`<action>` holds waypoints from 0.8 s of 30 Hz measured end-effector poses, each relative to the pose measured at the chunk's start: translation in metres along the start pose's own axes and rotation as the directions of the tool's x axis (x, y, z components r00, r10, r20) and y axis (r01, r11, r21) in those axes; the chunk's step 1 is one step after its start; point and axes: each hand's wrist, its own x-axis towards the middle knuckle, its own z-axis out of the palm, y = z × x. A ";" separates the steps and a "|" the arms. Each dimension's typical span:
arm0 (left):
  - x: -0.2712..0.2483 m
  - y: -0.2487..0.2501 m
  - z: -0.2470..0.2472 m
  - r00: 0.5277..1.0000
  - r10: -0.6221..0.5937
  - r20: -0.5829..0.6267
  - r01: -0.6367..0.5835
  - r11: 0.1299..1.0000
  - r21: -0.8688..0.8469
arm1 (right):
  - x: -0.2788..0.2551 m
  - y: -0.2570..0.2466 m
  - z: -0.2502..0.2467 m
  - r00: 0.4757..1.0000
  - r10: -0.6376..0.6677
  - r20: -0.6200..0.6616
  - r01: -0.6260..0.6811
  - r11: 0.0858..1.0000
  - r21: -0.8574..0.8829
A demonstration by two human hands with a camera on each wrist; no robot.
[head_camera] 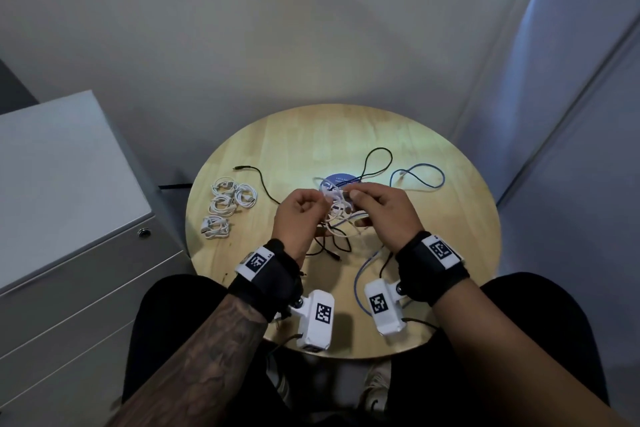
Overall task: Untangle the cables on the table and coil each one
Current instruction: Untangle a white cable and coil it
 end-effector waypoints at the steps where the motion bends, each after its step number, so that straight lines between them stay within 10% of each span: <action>1: 0.000 0.000 -0.001 1.000 0.014 -0.019 -0.014 1.000 -0.004 | -0.001 -0.001 0.001 0.999 0.025 0.039 -0.026 1.000 0.015; 12: -0.001 0.009 -0.006 0.996 0.049 0.070 -0.049 0.999 -0.007 | 0.009 0.004 -0.003 0.995 -0.060 -0.086 0.056 0.998 -0.042; 24: 0.013 0.015 -0.013 0.989 -0.122 -0.077 0.112 0.986 -0.124 | 0.013 -0.010 -0.015 0.968 0.039 -0.249 0.096 0.854 0.511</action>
